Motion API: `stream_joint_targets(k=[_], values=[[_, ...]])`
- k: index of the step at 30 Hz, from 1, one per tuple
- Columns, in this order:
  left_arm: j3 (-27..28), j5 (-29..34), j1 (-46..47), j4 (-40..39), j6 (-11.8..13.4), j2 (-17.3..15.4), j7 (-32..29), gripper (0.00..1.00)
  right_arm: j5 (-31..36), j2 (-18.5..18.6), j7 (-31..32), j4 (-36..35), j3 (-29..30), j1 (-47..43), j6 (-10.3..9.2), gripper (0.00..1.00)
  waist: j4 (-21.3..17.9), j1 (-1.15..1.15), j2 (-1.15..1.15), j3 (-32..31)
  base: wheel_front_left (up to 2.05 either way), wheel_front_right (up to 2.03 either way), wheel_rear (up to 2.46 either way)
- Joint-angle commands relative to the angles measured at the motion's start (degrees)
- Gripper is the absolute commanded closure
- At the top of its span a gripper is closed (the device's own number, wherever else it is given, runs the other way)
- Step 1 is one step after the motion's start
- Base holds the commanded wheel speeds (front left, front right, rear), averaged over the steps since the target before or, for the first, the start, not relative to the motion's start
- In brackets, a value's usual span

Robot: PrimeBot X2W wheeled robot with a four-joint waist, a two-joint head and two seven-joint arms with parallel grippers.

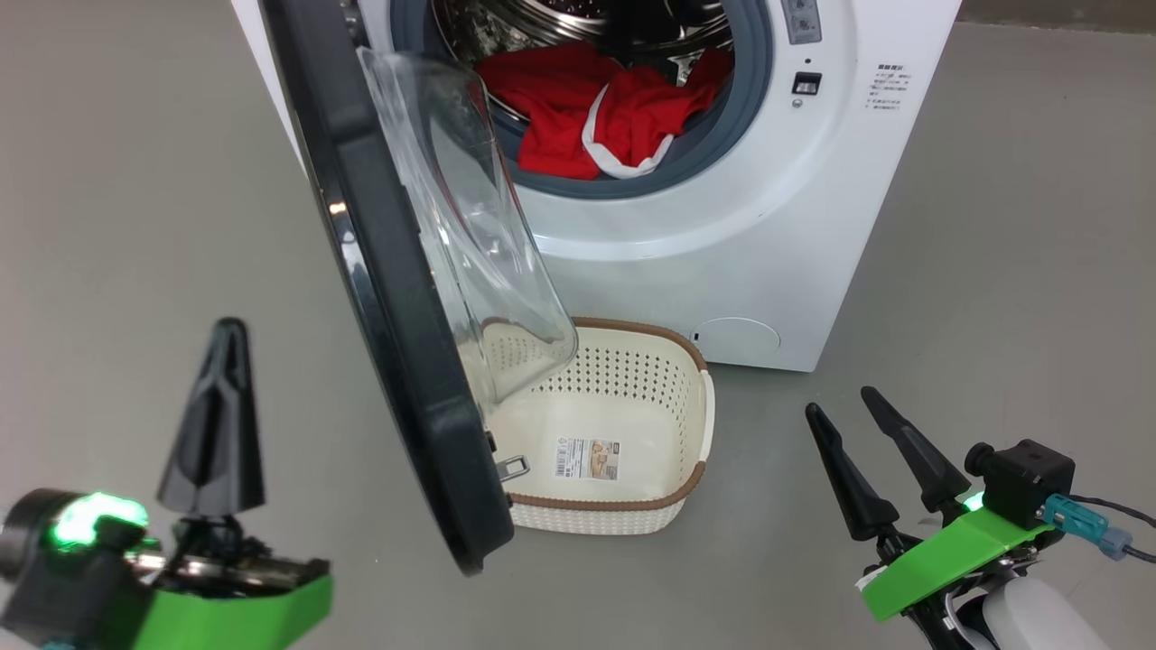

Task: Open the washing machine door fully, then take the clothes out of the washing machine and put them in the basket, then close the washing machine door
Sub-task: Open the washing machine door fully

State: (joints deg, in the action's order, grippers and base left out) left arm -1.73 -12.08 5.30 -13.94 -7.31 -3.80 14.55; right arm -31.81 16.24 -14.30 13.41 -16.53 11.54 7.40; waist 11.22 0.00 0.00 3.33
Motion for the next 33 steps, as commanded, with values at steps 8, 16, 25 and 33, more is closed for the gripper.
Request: stream_joint_targets(k=[8,16,25,33], values=[[-8.97,-0.2,1.92,-6.18,-0.18,-0.69,-0.94,1.0,-0.08,-0.18,-0.7,-0.95,-1.74,0.81,0.09,0.0,-0.01,0.0,0.0,-0.48,0.0,0.0,0.0],[-18.43,-2.78,1.98,-2.65,-0.15,0.13,-3.86,1.0,-0.29,-0.28,-0.7,-0.71,-2.64,1.5,0.09,0.0,-0.37,0.0,0.0,0.1,0.0,0.0,0.0],[-21.78,-5.88,1.53,3.5,0.38,0.55,-5.58,1.0,-0.39,-0.45,-0.7,-0.6,-2.59,1.75,0.09,0.0,-1.13,0.0,0.0,0.39,0.0,0.0,0.0],[-22.51,-8.12,1.42,10.57,1.13,0.68,-5.58,1.0,-0.41,-0.79,-0.7,-0.49,-2.47,1.8,0.09,0.0,-1.28,0.0,0.0,0.47,0.0,0.0,0.0]])
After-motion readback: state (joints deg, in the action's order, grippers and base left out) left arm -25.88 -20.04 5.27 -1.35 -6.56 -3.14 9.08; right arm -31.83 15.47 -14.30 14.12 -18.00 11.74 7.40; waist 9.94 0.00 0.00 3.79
